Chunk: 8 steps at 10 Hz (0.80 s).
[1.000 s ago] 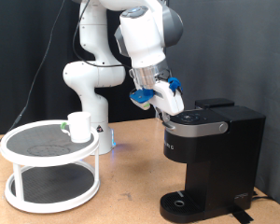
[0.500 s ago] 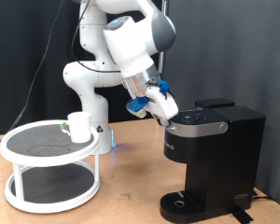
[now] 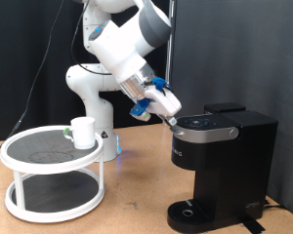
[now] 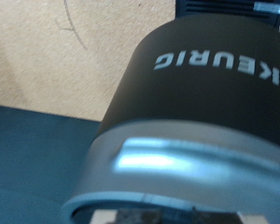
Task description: Make a cup of coffee with the keurig machine
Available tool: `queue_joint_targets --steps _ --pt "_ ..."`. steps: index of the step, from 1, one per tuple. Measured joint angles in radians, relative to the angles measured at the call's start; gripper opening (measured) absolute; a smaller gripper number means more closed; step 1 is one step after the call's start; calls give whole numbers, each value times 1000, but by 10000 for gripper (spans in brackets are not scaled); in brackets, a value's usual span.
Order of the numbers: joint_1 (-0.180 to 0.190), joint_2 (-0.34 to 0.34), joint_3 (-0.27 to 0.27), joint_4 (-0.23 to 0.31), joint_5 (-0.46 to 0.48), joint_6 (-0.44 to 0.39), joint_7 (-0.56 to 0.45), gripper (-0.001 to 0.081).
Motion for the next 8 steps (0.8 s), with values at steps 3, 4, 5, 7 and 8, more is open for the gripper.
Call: queue_joint_targets --steps 3,4,5,7,8 --pt "-4 -44 -29 7 11 -58 0 0" --pt "-4 -43 -28 4 11 -56 0 0" --pt "-4 -44 -31 -1 41 -73 -13 0" --pt "-10 -55 -72 -8 47 -250 -27 0" --pt "-20 -69 -92 -14 33 -319 -37 0"
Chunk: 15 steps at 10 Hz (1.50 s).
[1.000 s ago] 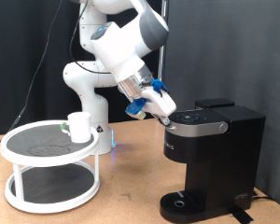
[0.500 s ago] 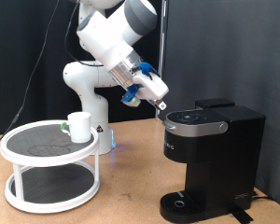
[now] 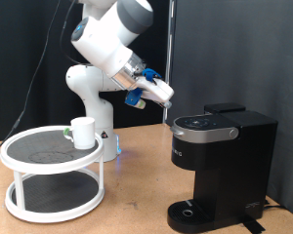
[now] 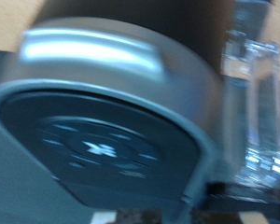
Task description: Make a cup of coffee with the keurig machine
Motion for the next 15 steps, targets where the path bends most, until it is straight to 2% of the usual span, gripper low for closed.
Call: queue_joint_targets --steps 1,3,4,6,8,11,13,15 --pt "-12 -22 -12 -15 -28 -18 -12 0" --pt "-46 -83 -15 -51 -145 -4 -14 0" --pt "-62 -109 -21 -60 -189 -27 -18 0" --pt "-86 -144 -43 -61 -232 -78 -20 0" --pt "-89 -147 -44 -62 -236 -81 -20 0" --pt "-101 -167 -86 -66 -257 -191 -94 0" --pt "-129 -198 -124 -67 -324 -287 -114 0" --pt "-163 -229 -154 -68 -387 -332 -130 0"
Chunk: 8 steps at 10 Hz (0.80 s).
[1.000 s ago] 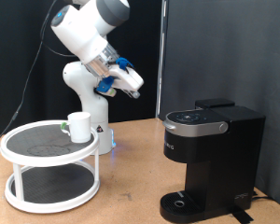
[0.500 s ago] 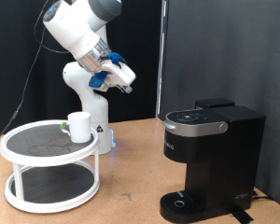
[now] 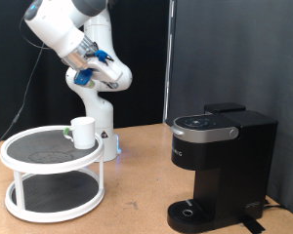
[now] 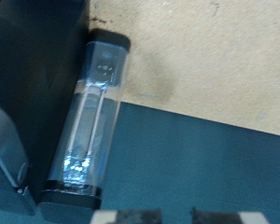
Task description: Make a cup of coffee with the keurig machine
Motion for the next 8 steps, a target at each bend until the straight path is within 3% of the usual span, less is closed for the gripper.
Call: queue_joint_targets --steps 5,8 --pt "-84 -58 -97 3 -110 -99 -61 0" --pt "-117 -71 -144 9 -148 -112 -95 0"
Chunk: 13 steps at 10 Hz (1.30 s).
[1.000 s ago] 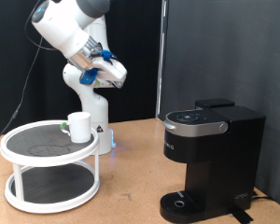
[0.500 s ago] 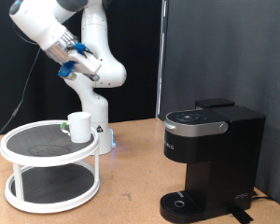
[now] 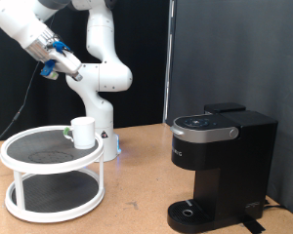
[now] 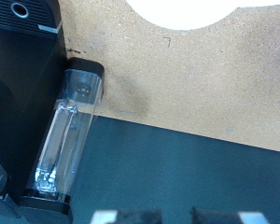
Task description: Make a cup of coffee with the keurig machine
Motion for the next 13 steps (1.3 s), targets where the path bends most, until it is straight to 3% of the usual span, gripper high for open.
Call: queue_joint_targets --steps 5,10,13 --pt "4 48 -44 53 -12 -39 -156 0" --pt "4 153 -46 77 -19 -29 -173 0" --pt "4 191 -46 53 -32 16 -201 403"
